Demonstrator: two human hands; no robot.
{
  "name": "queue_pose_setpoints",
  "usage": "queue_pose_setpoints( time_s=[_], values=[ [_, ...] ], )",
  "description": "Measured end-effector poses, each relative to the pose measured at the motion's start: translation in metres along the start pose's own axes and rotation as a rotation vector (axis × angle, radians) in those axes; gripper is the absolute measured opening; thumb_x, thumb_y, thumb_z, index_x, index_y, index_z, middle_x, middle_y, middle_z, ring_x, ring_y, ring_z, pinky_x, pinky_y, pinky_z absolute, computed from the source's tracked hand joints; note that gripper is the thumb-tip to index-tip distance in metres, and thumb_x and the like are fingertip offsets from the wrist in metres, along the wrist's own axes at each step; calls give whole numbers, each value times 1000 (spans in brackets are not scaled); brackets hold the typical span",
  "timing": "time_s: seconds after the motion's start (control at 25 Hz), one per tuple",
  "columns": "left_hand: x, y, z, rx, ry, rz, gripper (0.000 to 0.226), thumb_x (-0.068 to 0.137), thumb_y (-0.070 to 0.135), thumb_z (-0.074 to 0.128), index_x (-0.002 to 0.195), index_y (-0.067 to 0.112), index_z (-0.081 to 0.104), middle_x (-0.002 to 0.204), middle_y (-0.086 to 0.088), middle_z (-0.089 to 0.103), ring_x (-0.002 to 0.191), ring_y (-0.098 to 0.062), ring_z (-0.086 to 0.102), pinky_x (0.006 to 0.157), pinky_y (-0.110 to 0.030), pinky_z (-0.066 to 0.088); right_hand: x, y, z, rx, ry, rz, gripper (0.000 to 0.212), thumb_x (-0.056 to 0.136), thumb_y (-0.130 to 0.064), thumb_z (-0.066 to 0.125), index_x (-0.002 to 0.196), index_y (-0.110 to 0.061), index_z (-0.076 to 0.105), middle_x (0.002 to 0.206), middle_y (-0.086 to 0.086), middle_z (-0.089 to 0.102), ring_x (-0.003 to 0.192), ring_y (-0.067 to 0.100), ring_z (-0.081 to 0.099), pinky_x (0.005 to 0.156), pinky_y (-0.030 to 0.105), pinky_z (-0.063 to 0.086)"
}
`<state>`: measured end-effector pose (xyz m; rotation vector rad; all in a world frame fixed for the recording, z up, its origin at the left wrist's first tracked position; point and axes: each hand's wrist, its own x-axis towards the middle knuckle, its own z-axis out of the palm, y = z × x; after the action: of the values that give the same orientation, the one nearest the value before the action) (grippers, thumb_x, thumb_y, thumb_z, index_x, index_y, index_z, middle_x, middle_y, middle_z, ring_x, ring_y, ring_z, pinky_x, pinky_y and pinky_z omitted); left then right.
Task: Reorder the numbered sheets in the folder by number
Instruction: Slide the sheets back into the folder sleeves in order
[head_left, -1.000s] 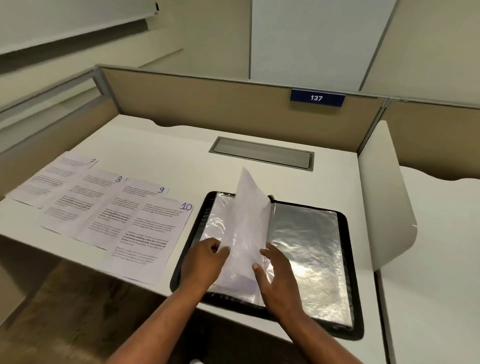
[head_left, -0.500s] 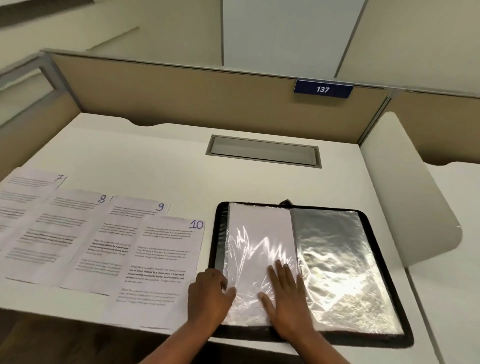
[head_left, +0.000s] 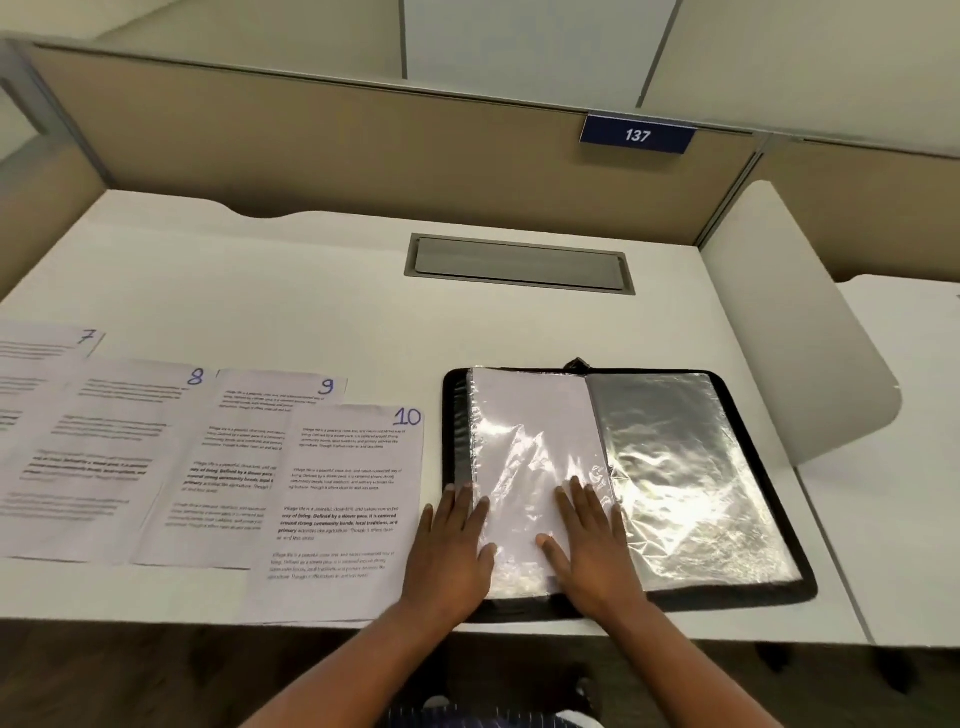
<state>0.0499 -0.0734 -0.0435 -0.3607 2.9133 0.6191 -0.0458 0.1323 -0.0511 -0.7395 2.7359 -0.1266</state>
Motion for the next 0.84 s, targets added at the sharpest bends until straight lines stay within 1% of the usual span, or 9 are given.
queue_pose_setpoints(
  time_s=[0.16, 0.28, 0.4, 0.48, 0.56, 0.64, 0.72, 0.84],
  values=[
    [-14, -11, -10, 5, 13, -11, 69, 102, 53, 36, 161, 29, 9, 170, 1, -5, 156, -17, -10, 126, -40, -4, -17, -25, -4, 53, 38, -15, 74, 104, -66, 18, 162, -30, -10, 167, -8, -25, 151, 7, -30, 124, 39, -19],
    [-32, -11, -18, 10, 45, -48, 71, 101, 57, 36, 161, 30, 9, 170, 1, -7, 155, -16, -12, 125, -39, -7, -31, -36, -6, 100, 65, -33, 78, 100, -71, 11, 163, -30, -8, 168, -7, -23, 153, 9, -26, 125, 41, -16],
    [-64, -7, -26, 8, 52, -100, 75, 101, 60, 35, 161, 33, 2, 168, 4, -15, 153, -14, -20, 124, -38, -10, -45, -44, -8, 79, 56, -67, 84, 94, -74, 4, 163, -29, -8, 167, -6, -26, 153, 12, -26, 126, 46, -13],
    [-84, -13, -33, 31, 66, -111, 75, 101, 61, 34, 161, 34, -2, 165, 7, -21, 152, -12, -23, 125, -39, -10, -50, -55, -10, 110, 97, -73, 85, 93, -74, 7, 163, -29, -7, 167, -5, -26, 154, 14, -25, 126, 47, -12],
    [-101, -27, -42, 74, 97, -121, 77, 100, 62, 36, 161, 35, -3, 164, 7, -22, 153, -13, -21, 126, -40, -7, -52, -72, -12, 142, 114, -97, 84, 92, -74, 8, 163, -30, -9, 168, -4, -26, 154, 15, -25, 126, 48, -12],
    [-126, -39, -50, 96, 66, -157, 78, 100, 62, 39, 161, 34, -1, 164, 7, -20, 154, -13, -17, 124, -37, -11, -66, -92, -11, 140, 64, -135, 86, 91, -76, 6, 162, -31, -13, 167, -4, -28, 154, 15, -26, 126, 49, -13],
    [-149, -49, -58, 97, 102, -189, 79, 99, 63, 40, 160, 35, -2, 162, 9, -21, 154, -13, -16, 120, -33, -14, -79, -115, -12, 143, 73, -159, 88, 88, -77, 5, 161, -32, -16, 165, -5, -31, 153, 15, -29, 125, 51, -14],
    [-168, -67, -73, 112, 119, -195, 81, 98, 66, 39, 160, 36, -3, 162, 10, -21, 153, -12, -18, 119, -32, -16, -85, -144, -18, 132, 73, -222, 89, 88, -76, 7, 162, -30, -12, 166, -4, -29, 153, 15, -28, 124, 52, -16]
  ],
)
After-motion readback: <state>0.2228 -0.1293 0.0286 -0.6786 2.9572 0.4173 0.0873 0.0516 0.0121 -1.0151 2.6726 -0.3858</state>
